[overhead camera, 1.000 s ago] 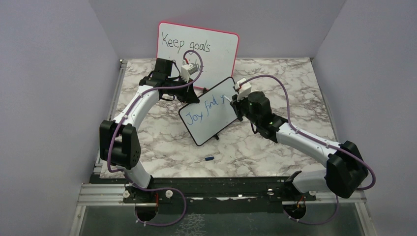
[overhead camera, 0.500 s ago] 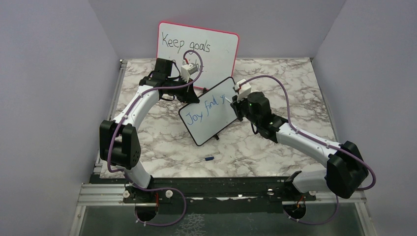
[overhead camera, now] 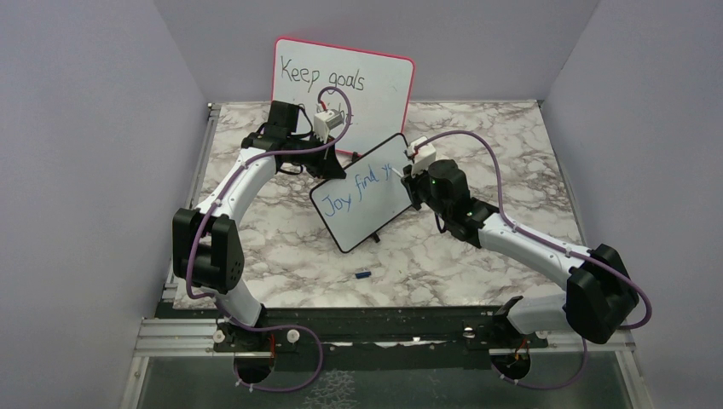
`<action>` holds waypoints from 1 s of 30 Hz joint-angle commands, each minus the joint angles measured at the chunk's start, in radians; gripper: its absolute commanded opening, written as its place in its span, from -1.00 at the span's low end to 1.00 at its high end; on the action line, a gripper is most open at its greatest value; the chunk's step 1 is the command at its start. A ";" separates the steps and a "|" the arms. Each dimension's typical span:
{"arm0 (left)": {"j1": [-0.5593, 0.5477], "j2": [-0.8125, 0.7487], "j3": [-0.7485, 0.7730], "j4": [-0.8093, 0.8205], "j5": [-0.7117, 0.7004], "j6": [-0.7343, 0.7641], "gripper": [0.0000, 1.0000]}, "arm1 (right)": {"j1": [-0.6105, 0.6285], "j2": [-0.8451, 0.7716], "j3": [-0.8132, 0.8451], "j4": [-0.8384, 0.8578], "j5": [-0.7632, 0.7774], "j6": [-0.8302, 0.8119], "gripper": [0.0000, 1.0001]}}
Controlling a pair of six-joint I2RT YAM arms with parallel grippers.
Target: Write a sentence on the whiteboard
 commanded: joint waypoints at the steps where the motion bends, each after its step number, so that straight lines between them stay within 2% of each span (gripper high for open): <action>1: -0.020 0.033 -0.036 -0.057 -0.055 0.052 -1.00 | -0.002 0.008 0.000 0.033 0.043 0.001 -0.99; 30: -0.021 0.032 -0.036 -0.056 -0.055 0.055 -1.00 | -0.002 0.017 0.049 0.054 -0.005 -0.014 -0.99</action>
